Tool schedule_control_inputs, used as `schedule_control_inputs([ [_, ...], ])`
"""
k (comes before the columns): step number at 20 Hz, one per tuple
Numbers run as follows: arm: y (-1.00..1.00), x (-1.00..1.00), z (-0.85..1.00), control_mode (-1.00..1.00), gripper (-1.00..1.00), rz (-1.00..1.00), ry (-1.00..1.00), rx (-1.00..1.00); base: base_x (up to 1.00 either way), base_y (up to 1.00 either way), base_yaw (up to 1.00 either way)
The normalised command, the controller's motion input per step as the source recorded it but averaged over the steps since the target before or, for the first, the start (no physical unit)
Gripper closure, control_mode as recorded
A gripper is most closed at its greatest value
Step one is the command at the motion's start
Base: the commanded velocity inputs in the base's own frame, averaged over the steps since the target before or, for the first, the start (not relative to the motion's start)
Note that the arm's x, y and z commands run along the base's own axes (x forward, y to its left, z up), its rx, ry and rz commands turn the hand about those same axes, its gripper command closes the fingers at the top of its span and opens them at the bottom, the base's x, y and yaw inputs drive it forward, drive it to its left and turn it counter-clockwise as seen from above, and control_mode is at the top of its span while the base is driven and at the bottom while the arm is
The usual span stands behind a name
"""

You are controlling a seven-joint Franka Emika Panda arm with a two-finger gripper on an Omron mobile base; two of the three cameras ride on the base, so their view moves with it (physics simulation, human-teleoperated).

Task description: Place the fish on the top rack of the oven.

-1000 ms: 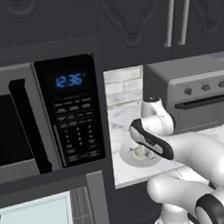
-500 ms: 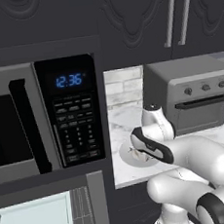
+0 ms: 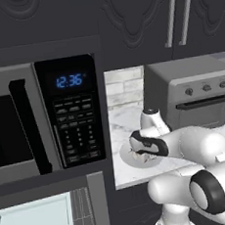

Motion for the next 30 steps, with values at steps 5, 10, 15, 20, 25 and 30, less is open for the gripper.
schedule_control_inputs([
  [5,0.0,0.03,-0.26,-1.0,-1.0,0.0,0.0,0.0,0.0,0.0,0.0],
  [10,0.0,0.0,-0.26,-1.0,1.0,0.0,0.0,0.0,0.0,0.0,0.0],
  [15,0.0,0.0,-0.04,-1.0,1.0,0.0,-0.01,0.0,0.0,0.0,0.0],
  [20,0.0,-0.21,0.4,-1.0,1.0,-0.05,0.0,0.0,0.0,0.0,0.0],
  [25,-0.02,-0.5,0.93,-1.0,1.0,-0.05,0.0,0.0,0.0,0.0,0.0],
  [30,0.0,-0.84,0.84,-1.0,1.0,-0.01,-0.07,0.0,0.0,0.0,0.0],
])
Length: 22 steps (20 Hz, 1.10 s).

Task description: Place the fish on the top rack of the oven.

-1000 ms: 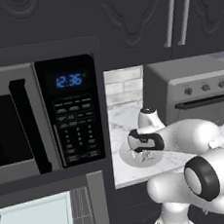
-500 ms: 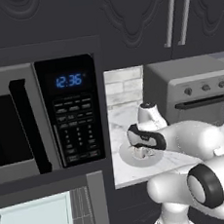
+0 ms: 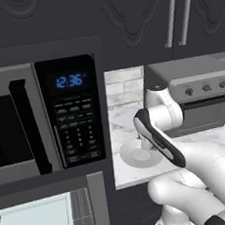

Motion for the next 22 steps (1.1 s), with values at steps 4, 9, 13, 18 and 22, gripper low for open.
schedule_control_inputs([
  [4,0.09,-0.96,0.59,-1.0,1.0,0.0,-0.2,-0.03,0.0,0.0,0.0],
  [9,0.47,-1.0,0.44,-1.0,1.0,-0.07,-0.23,-0.08,0.0,0.0,0.0],
  [13,0.85,-1.0,0.1,-1.0,1.0,-0.17,-0.33,-0.05,0.0,0.0,0.0],
  [18,0.96,-1.0,0.0,-1.0,1.0,-0.22,-0.27,0.0,0.0,0.0,0.0],
  [22,1.0,-0.67,-0.28,-1.0,1.0,-0.11,-0.12,0.0,0.0,0.0,0.0],
])
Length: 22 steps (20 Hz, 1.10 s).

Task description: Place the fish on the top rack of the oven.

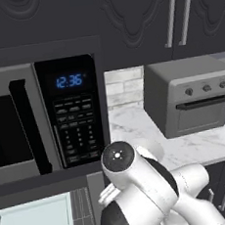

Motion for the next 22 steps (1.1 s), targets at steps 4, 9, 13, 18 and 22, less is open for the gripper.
schedule_control_inputs([
  [4,1.0,-0.25,-0.48,-1.0,1.0,-0.02,-0.05,0.0,0.0,0.0,0.0],
  [9,1.0,-0.02,-0.59,-1.0,1.0,0.0,-0.01,0.0,0.0,0.0,0.0],
  [13,1.0,0.27,-0.73,-1.0,1.0,-0.08,-0.03,0.0,0.0,0.0,0.0],
  [18,1.0,0.41,-0.77,-1.0,1.0,-0.1,-0.04,0.0,0.0,0.0,0.0],
  [22,0.99,0.56,-0.51,-1.0,1.0,-0.08,-0.03,0.0,0.0,0.0,0.0],
])
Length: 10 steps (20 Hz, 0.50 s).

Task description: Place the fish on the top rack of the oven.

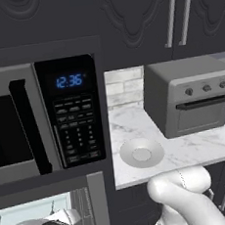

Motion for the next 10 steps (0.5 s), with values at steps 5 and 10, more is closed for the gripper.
schedule_control_inputs([
  [5,0.94,0.47,-0.35,-1.0,1.0,-0.09,-0.01,0.0,0.0,0.0,0.0],
  [10,0.73,0.34,-0.56,-1.0,1.0,-0.07,-0.01,0.0,0.0,0.0,0.0],
])
